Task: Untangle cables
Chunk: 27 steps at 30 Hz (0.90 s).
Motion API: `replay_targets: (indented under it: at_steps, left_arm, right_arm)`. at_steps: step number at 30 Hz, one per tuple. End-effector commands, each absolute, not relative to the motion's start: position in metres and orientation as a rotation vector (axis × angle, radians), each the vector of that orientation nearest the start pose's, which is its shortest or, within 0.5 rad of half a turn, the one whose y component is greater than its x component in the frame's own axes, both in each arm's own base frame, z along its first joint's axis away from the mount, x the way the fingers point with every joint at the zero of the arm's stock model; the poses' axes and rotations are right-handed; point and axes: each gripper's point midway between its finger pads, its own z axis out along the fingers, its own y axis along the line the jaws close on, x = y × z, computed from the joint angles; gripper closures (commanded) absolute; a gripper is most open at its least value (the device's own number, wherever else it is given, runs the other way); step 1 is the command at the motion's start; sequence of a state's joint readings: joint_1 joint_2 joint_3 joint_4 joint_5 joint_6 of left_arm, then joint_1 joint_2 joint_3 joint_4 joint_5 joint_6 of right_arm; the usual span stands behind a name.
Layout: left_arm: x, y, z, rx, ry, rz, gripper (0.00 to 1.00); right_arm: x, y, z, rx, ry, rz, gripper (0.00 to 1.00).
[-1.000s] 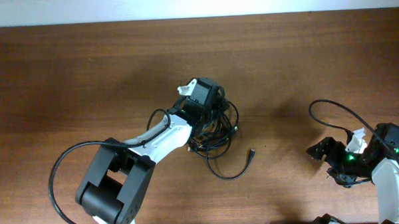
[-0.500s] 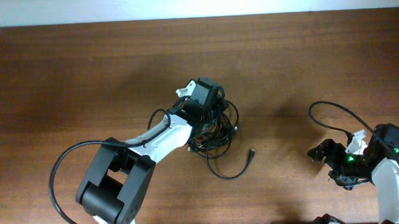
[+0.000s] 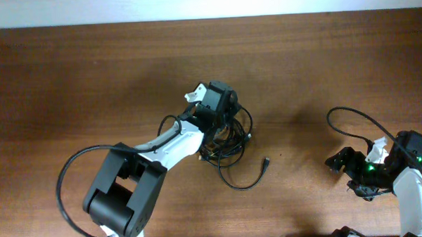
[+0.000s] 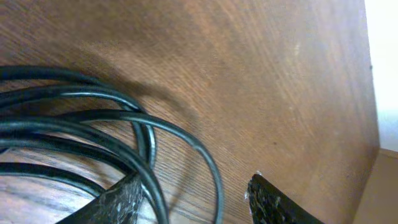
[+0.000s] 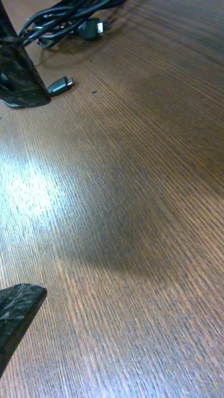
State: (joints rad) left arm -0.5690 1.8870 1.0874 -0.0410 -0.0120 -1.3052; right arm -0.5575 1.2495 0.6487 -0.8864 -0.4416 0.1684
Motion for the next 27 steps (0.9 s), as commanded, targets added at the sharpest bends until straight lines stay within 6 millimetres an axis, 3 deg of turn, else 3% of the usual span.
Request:
replay_targets:
  at_steps: [1, 9, 12, 17, 21, 23, 24, 27]
  left_arm:
    - [0.409, -0.252, 0.037, -0.975, 2.413, -0.761, 0.42]
    - [0.413, -0.255, 0.042, -0.966, 2.391, -0.786, 0.43]
    - [0.417, -0.260, 0.043, -0.953, 2.370, -0.816, 0.49]
    - [0.411, -0.272, 0.021, -0.933, 2.426, -0.834, 0.58]
    - [0.410, -0.278, 0.016, -0.922, 2.443, -0.863, 0.75]
    - [0.410, -0.282, 0.018, -0.860, 2.455, -0.879, 0.96]
    - [0.409, -0.287, 0.020, -0.795, 2.471, -0.902, 1.00]
    - [0.405, -0.303, 0.042, -0.540, 2.493, -1.021, 1.00]
  right_arm:
    - [0.199, -0.041, 0.044, 1.011, 2.740, 0.606, 0.10]
    - [0.199, -0.041, 0.044, 1.011, 2.740, 0.606, 0.10]
    - [0.199, -0.041, 0.044, 1.011, 2.740, 0.606, 0.10]
    - [0.199, -0.041, 0.044, 1.011, 2.740, 0.606, 0.10]
    - [0.199, -0.041, 0.044, 1.011, 2.740, 0.605, 0.10]
    - [0.199, -0.041, 0.044, 1.011, 2.740, 0.606, 0.10]
    - [0.199, -0.041, 0.044, 1.011, 2.740, 0.606, 0.10]
    - [0.199, -0.041, 0.044, 1.011, 2.740, 0.606, 0.10]
